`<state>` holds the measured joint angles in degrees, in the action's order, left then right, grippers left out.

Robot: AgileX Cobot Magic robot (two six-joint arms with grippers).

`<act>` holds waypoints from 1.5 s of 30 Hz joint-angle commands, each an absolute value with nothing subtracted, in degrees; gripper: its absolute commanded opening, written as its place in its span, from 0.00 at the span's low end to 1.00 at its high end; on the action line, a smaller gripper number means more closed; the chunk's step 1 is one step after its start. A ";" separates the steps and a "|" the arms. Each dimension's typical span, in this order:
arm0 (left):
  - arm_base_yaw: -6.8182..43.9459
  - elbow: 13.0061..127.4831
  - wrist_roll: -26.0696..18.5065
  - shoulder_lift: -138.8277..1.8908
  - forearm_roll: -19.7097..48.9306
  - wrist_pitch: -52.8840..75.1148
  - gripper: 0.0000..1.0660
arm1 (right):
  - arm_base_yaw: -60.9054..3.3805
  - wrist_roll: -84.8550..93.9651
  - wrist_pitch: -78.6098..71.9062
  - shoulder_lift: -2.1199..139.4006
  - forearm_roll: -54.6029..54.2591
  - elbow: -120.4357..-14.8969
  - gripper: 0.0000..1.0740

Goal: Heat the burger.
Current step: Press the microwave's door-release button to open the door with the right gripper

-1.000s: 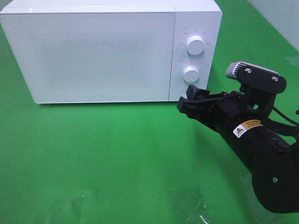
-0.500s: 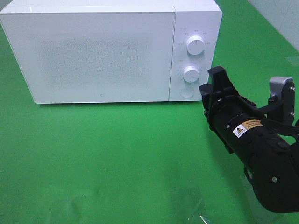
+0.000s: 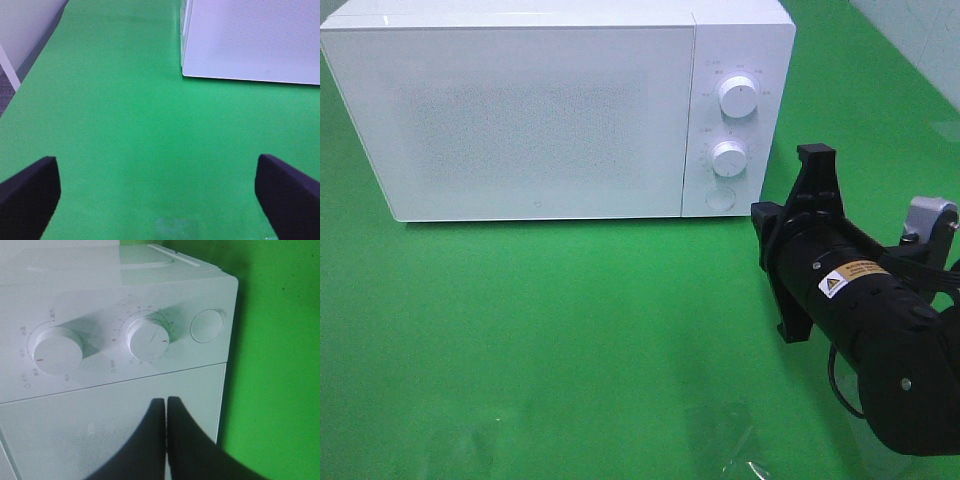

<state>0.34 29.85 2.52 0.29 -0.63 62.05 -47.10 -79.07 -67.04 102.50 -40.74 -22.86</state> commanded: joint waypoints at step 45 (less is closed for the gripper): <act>0.23 29.62 2.58 0.57 -0.40 61.25 0.92 | -31.91 -79.64 -53.11 122.90 -30.48 -46.75 0.00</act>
<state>0.34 29.85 2.52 0.29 -0.63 62.05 -32.26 -80.44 -53.46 122.84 -30.94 -46.12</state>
